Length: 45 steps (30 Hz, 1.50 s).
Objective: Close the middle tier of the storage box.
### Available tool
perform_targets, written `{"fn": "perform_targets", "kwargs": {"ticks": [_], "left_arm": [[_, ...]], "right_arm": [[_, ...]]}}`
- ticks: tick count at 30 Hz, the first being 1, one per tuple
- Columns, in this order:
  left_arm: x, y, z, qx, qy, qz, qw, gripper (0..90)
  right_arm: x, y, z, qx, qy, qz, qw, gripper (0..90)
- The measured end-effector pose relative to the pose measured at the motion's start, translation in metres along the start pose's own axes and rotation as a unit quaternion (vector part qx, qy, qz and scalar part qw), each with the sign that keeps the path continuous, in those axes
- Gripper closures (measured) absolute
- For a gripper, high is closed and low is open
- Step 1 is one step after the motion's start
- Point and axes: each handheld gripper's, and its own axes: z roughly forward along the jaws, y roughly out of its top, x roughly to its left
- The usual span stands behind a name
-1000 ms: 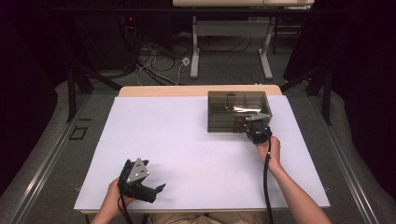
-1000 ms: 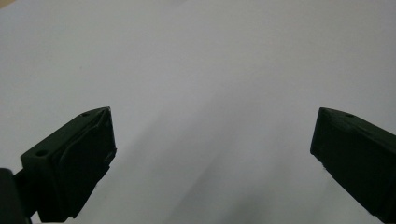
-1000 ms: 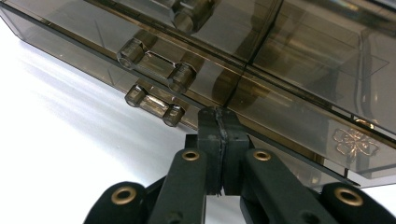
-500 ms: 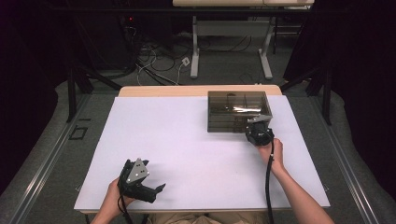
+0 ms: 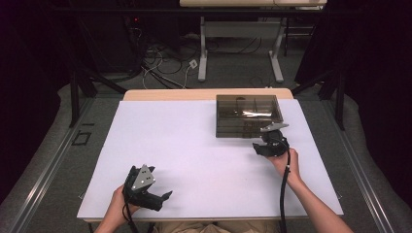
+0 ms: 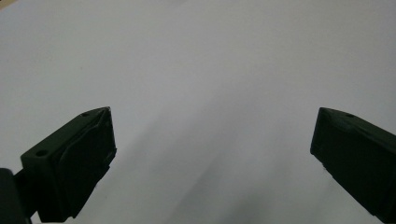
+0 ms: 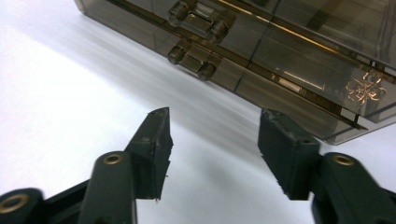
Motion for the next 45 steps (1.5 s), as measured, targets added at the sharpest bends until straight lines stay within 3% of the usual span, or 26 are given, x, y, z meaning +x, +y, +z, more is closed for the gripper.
{"fn": "perform_targets", "kwargs": {"ticks": [20,23,34,45], "left_arm": [[0.000,0.001,0.001,0.002,-0.001,0.002,1.0000,0.2],[0.000,0.001,0.001,0.002,-0.001,0.001,1.0000,0.2],[0.000,0.001,0.001,0.003,-0.001,0.002,1.0000,0.2],[0.000,0.001,0.001,0.003,-0.002,0.002,1.0000,0.2]], "right_arm": [[0.005,-0.020,-0.030,0.006,0.035,-0.001,0.9994,23.5],[0.008,-0.023,-0.034,0.009,0.040,0.008,0.9991,22.3],[0.014,-0.038,-0.046,0.016,0.057,0.007,0.9982,16.3],[0.015,-0.050,-0.057,0.010,0.059,-0.002,0.9982,11.5]]}}
